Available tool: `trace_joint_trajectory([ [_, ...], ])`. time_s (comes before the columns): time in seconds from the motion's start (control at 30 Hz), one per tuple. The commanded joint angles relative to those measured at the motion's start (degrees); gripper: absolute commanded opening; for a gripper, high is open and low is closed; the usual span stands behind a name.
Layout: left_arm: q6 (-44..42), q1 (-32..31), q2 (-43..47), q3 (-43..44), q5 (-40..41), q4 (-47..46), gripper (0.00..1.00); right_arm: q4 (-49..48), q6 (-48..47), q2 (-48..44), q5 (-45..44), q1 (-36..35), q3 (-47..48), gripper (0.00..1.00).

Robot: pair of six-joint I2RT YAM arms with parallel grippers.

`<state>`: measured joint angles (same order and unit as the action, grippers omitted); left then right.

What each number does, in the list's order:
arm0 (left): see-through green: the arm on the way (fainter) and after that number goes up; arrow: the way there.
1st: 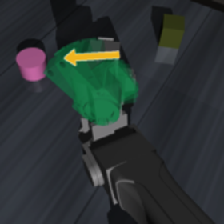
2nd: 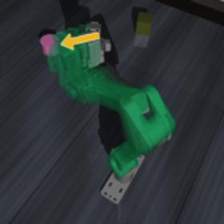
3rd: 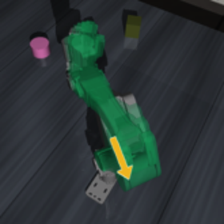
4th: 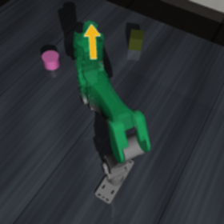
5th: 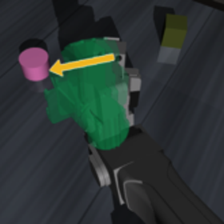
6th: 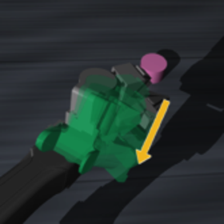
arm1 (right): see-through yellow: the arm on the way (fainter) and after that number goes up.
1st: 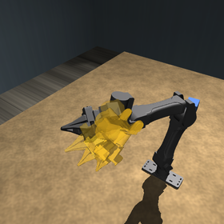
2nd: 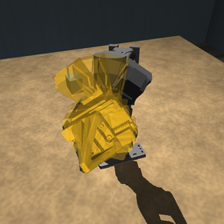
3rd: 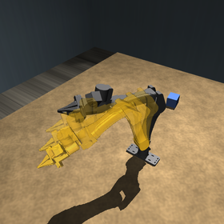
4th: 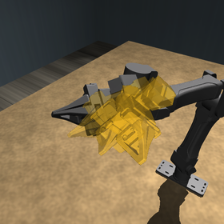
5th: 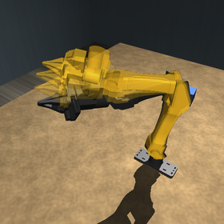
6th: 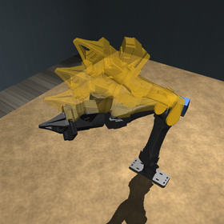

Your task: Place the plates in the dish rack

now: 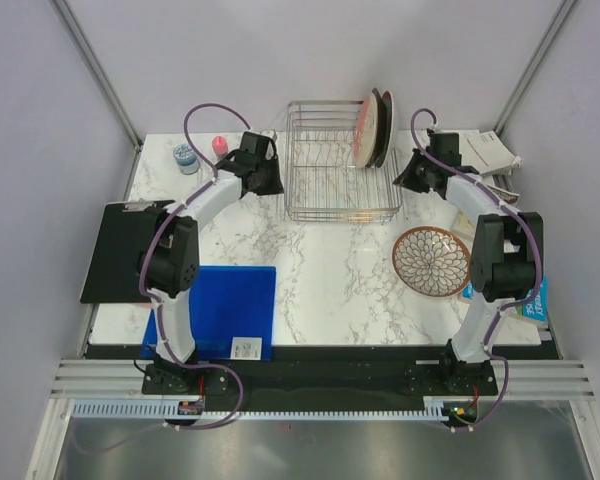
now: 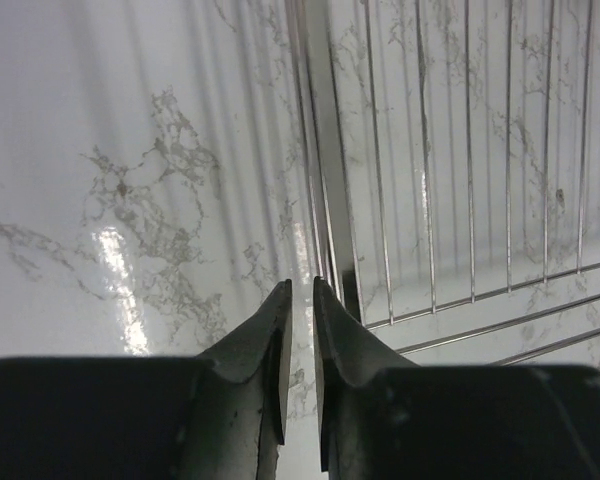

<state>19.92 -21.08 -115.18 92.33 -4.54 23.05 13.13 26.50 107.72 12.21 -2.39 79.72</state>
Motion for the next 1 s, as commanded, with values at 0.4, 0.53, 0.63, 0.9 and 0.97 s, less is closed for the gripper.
trace_joint_trajectory([
  [0.4,0.7,0.1,30.9,-12.5,-10.2,2.4,0.66,-5.5,-9.6,-12.4,9.4,2.2,-0.3,0.86],
  [0.53,3.5,-7.0,28.6,-17.6,-18.5,1.0,0.66,1.1,-17.1,-20.9,8.9,5.7,-4.3,0.88],
  [0.63,4.9,-12.4,25.7,-21.5,-17.3,-3.3,0.65,6.6,-30.0,-27.9,7.0,6.2,-10.8,0.87],
  [0.9,15.6,-21.6,17.3,-27.2,-12.7,-18.4,0.69,12.6,-42.9,-44.2,4.0,7.5,-23.6,0.88],
  [0.97,18.0,-23.0,15.1,-25.6,-11.0,-20.6,0.70,13.7,-42.8,-46.1,3.0,7.5,-25.0,0.88],
])
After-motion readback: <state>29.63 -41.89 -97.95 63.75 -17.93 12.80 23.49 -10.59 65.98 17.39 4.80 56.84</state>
